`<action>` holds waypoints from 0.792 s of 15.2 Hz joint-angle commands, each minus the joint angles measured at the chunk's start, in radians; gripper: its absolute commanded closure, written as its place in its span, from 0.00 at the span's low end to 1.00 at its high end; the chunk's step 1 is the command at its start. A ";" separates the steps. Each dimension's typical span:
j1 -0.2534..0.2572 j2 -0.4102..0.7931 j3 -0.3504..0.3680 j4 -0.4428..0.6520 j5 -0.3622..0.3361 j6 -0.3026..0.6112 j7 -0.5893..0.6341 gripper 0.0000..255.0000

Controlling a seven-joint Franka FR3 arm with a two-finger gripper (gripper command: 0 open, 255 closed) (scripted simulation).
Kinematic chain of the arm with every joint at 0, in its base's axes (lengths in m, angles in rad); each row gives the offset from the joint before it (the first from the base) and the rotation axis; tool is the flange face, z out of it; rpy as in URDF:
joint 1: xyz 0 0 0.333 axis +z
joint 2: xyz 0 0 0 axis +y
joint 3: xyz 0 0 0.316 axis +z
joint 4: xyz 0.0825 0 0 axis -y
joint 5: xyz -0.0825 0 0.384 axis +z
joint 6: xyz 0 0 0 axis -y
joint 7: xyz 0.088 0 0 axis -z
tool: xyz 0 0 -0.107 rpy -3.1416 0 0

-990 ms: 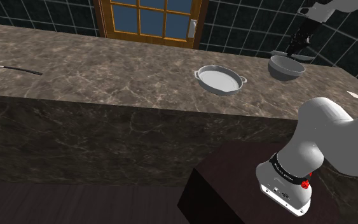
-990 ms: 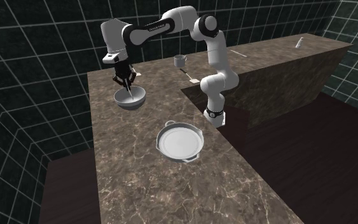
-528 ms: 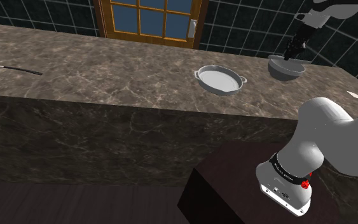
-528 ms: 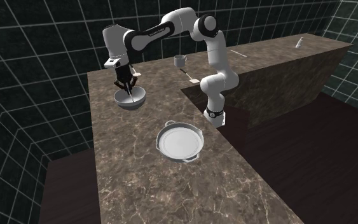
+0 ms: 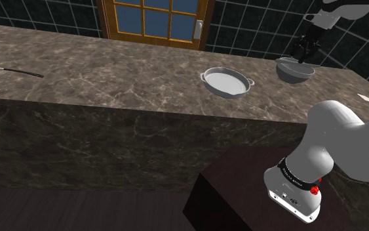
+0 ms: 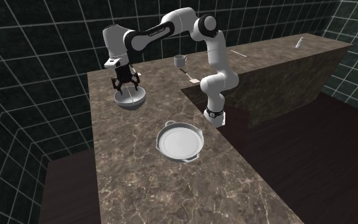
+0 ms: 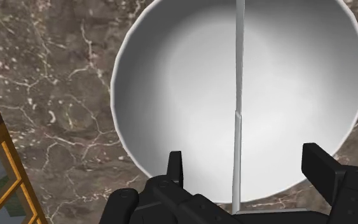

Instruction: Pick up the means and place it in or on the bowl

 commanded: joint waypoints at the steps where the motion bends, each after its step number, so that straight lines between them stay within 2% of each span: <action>1: 0.000 0.000 0.000 0.000 0.000 0.000 0.000 0.00; 2: 0.000 0.000 0.000 0.000 0.000 0.000 0.000 0.00; 6: 0.021 0.015 0.008 0.130 0.023 -0.122 -0.018 0.00; 12: 0.021 0.015 0.008 0.130 0.023 -0.122 -0.018 0.00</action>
